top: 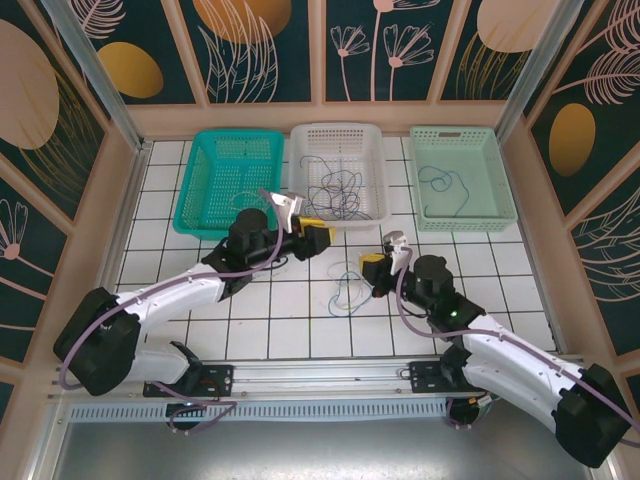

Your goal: Untangle the cables

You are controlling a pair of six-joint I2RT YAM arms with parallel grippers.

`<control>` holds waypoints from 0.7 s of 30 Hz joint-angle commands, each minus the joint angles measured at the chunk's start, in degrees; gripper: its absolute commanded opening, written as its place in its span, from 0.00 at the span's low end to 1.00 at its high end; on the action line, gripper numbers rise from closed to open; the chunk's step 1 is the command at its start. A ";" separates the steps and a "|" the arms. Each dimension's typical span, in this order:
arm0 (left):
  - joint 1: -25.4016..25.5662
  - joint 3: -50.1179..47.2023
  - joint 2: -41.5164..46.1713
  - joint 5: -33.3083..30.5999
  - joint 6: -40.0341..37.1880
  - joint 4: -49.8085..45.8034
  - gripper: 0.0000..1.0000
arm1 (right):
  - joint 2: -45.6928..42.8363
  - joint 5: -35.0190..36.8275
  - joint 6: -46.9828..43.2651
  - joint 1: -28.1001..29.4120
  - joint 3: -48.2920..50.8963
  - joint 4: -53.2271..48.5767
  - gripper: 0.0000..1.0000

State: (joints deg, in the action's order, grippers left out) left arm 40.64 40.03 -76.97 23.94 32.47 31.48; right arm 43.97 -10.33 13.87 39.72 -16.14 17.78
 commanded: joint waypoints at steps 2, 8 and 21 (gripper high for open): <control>1.05 0.51 -2.23 5.53 -3.74 1.69 0.45 | -0.90 -2.39 -0.40 -0.30 -2.16 2.18 0.00; 2.96 1.95 -4.71 8.26 -10.87 -2.81 0.45 | -1.59 -2.55 -0.60 -0.44 -2.14 1.53 0.00; 5.98 6.10 -11.22 9.66 -18.60 -4.86 0.54 | -2.12 -5.97 -0.91 -1.36 -1.93 1.20 0.00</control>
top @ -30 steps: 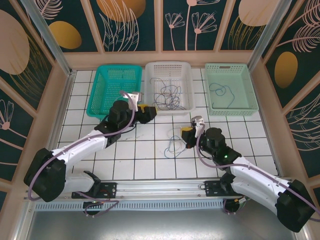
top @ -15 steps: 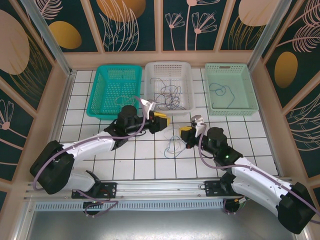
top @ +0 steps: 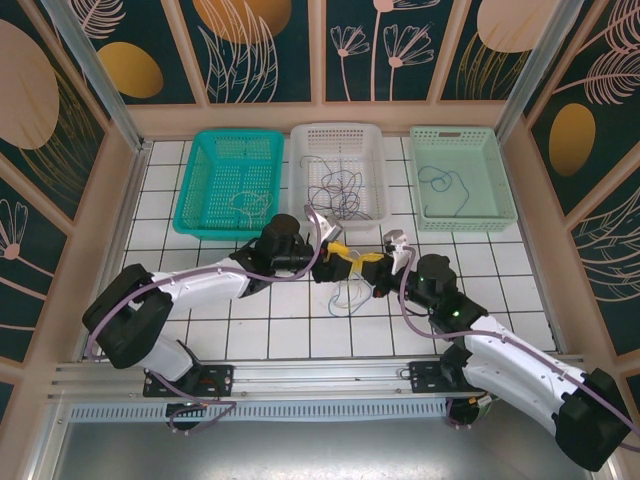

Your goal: Untangle the cables

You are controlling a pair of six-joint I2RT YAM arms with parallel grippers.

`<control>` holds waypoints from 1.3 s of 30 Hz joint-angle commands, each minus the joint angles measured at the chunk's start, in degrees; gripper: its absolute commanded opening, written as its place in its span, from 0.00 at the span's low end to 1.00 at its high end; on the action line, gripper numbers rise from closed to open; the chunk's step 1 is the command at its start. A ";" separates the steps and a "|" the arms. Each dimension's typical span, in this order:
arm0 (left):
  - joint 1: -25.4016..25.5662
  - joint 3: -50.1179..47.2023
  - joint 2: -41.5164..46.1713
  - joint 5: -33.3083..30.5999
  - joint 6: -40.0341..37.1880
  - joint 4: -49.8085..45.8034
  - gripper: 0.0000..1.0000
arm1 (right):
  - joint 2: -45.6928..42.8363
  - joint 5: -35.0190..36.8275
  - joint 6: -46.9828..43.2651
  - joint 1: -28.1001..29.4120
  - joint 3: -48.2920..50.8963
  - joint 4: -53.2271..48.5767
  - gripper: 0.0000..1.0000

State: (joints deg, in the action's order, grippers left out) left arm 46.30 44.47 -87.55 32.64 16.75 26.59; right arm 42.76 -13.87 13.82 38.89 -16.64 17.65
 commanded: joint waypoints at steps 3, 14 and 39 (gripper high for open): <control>0.27 1.72 -0.79 0.23 -3.95 -0.36 0.54 | -1.27 -3.84 -0.89 -1.08 -1.13 1.42 0.00; 0.26 0.81 -0.78 -0.76 -5.81 1.13 0.55 | -3.18 -11.58 0.41 -5.65 0.12 1.73 0.00; 0.28 0.28 -1.64 -5.93 -4.46 7.22 0.11 | -0.55 -17.20 1.14 -6.83 -0.03 2.24 0.00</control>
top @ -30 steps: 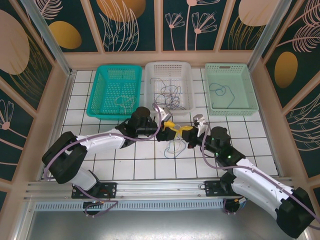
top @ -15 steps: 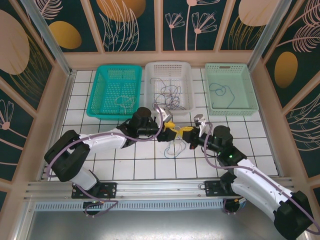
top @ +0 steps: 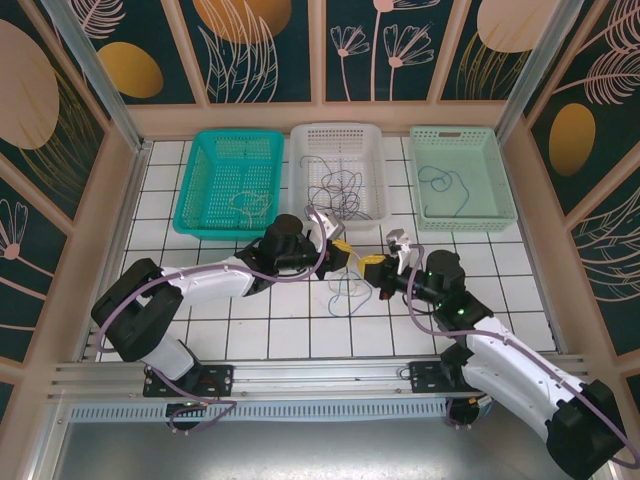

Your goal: Untangle the cables

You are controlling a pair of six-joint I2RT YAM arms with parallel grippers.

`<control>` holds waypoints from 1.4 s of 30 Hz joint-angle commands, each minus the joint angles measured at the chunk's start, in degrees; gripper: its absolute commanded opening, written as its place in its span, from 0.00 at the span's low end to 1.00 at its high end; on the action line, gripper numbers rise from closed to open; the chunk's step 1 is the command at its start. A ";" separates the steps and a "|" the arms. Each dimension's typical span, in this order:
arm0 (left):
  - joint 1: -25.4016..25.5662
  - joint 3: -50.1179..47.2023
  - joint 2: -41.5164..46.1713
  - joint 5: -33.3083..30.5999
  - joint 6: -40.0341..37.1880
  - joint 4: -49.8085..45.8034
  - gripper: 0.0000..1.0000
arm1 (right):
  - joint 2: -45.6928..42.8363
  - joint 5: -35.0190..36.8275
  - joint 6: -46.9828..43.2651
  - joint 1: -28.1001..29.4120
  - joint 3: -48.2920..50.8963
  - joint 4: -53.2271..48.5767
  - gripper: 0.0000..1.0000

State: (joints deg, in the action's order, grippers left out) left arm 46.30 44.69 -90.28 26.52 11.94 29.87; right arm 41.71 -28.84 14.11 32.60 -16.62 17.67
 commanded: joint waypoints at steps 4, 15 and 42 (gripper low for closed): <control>0.21 -0.91 2.12 0.64 1.22 5.62 0.00 | 1.09 -0.51 1.05 -0.69 -0.42 1.31 0.00; 0.30 -5.30 8.84 -3.34 3.49 5.51 0.00 | 0.65 4.67 0.79 -0.87 -1.40 -2.73 0.33; 0.37 -2.85 11.04 -3.38 20.39 10.30 0.00 | 5.85 12.65 1.98 5.53 1.67 9.95 0.63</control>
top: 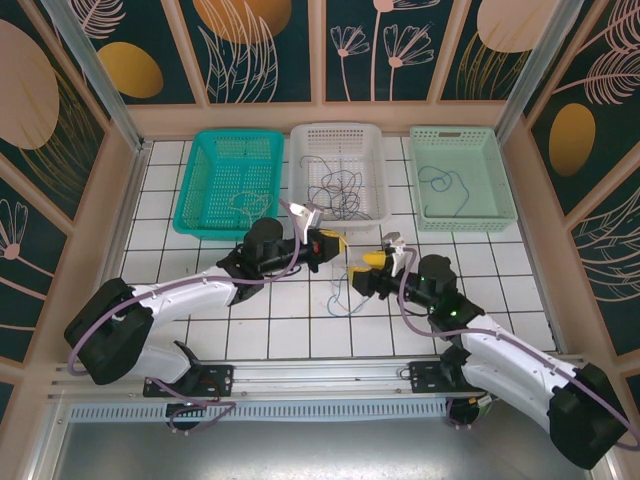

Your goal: Untangle the cables

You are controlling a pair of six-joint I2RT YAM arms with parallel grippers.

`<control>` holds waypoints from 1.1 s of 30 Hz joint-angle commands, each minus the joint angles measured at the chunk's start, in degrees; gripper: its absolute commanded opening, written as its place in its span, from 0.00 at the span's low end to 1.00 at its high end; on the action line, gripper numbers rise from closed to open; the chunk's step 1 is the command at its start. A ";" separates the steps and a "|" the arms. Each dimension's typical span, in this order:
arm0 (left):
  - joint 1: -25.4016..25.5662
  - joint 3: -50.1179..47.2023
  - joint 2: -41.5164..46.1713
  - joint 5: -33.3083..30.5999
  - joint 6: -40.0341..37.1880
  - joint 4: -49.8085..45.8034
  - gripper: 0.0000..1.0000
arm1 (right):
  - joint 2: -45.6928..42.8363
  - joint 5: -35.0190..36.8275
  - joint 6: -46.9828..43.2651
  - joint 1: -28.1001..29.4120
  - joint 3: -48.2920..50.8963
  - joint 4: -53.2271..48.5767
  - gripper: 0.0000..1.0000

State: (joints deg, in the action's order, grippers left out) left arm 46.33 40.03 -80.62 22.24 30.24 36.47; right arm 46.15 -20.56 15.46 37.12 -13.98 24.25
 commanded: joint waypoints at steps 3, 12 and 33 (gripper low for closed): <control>0.46 1.98 1.68 0.10 1.79 2.34 0.00 | 2.38 5.93 0.72 1.70 -1.62 2.81 0.60; 0.45 0.86 5.72 -1.76 -1.47 -2.20 0.00 | -4.27 19.43 0.41 1.99 -2.24 -8.16 0.37; 0.41 -1.10 9.32 -0.61 -0.57 -2.72 0.00 | -8.09 14.12 -1.04 0.67 -1.97 -7.33 0.47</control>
State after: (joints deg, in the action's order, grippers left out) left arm 46.52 39.79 -72.66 20.95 29.63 31.99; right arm 38.39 -2.04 14.94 38.02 -16.97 13.32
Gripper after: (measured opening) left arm 0.037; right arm 0.456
